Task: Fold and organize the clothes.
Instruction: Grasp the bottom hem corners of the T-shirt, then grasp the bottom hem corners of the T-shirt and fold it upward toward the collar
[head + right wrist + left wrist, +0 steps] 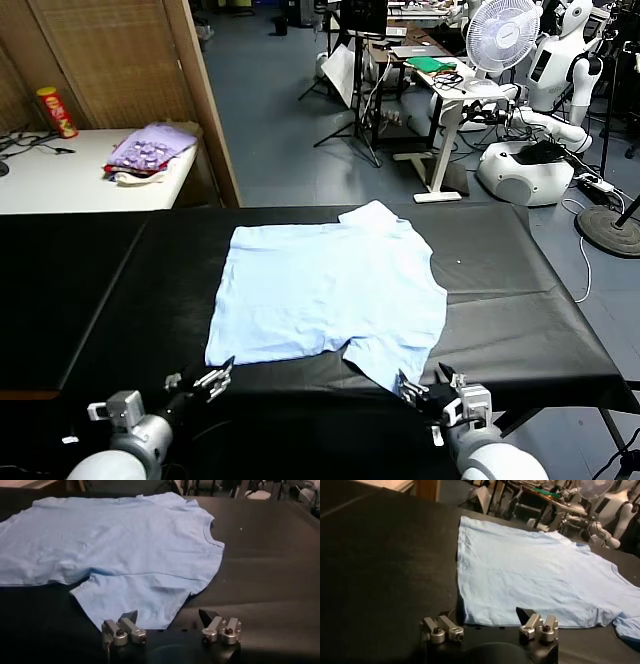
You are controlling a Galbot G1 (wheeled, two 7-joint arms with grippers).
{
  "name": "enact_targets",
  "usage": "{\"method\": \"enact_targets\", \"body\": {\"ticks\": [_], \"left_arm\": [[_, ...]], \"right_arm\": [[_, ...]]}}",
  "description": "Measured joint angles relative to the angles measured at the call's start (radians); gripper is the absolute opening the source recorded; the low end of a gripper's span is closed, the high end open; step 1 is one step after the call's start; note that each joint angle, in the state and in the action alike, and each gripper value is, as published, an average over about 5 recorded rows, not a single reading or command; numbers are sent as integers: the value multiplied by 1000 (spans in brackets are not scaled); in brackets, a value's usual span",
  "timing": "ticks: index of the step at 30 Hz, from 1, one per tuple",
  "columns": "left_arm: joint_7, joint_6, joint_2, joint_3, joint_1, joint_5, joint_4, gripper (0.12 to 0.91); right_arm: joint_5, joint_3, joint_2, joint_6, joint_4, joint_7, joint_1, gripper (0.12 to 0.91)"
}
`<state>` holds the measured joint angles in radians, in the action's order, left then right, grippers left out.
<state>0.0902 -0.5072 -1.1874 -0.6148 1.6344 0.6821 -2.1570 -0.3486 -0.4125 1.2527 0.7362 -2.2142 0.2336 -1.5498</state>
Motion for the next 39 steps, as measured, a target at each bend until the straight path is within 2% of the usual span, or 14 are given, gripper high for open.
{"method": "enact_targets", "body": {"ticks": [3,6,9,13,16,17,20,25,31,35,39], "left_arm": [[2,4,-4,2,-7,-8,6,798],[9,13,-7,5,-16,-15,18,758],[6,20,-6,6,-18,-21,33,627],[-5,28,-4,9,-16,-29,48,393],[-8,29,-6,14,-13,-37,49,230],[-8,29,-6,16,-13,-41,48,185],[-9,30,-8,19,-9,-56,44,130],[-6,32,-2,9,15,-72,19,130],[3,33,28,-30,85,-59,-47,130],[3,51,45,-53,127,-52,-89,130],[-1,86,35,-48,104,-81,-94,130]], "right_arm": [[4,4,5,-1,8,0,3,755],[11,8,13,-2,20,0,7,640],[16,9,20,-3,32,-2,8,482],[20,11,28,-3,40,-5,1,252],[21,10,34,-3,32,4,-14,138],[21,9,36,-3,25,9,-21,122],[21,1,40,-3,-6,27,-48,121],[24,-15,42,3,-85,35,-104,121],[21,-33,31,0,-115,11,-106,121],[18,-38,9,-65,-75,-22,-52,121],[16,-35,-26,-157,-3,-55,37,121]]}}
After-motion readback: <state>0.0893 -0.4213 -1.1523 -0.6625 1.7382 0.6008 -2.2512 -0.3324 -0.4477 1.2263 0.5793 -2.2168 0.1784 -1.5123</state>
